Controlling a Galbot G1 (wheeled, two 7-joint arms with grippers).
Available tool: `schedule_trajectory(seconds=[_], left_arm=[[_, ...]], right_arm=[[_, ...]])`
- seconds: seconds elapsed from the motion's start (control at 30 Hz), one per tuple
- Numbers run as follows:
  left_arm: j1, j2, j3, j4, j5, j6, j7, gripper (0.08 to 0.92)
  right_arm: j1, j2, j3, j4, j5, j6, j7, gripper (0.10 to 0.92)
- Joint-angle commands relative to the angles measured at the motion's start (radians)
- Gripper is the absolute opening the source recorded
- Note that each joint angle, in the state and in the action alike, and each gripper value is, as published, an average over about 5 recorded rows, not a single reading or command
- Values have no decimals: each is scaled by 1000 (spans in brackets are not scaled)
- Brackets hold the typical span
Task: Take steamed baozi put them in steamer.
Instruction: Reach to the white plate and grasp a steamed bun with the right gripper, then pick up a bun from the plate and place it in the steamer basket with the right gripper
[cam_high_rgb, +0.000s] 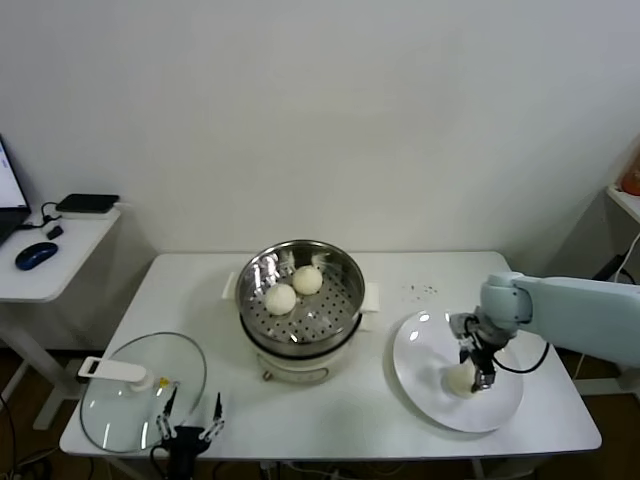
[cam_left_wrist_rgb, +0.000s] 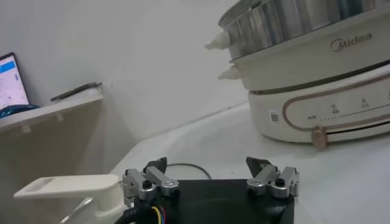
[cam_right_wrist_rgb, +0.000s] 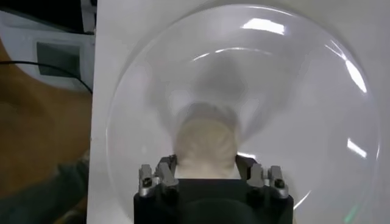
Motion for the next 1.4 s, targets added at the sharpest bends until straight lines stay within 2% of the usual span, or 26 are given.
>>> schedule_trajectory(seconds=[0.03,0.33,0.5,0.7,0.9,1.1,1.4], left_arm=[[3,-38,0,-6,3,2,1,823],[8,-29,0,-4,10,-1,1,823],[8,-26,4,-4,14,-3,1,823],[7,-25,4,-4,16,-4,2,823],[9,-22,1,1,16,-8,0,823],[6,-26,3,4,15,-9,-1,823],[6,-25,-2,3,11,-10,-1,823]], right_arm=[[68,-9,-29,28,13,10,-8,628],[503,65,-247,144,171,133,-92,619],[622,131,-200,139,206,253,-169,623],[643,227,-73,104,121,486,-214,628],[627,388,52,62,27,611,-195,628],[561,546,105,62,12,632,-155,628],[377,641,104,37,-83,605,-124,628]])
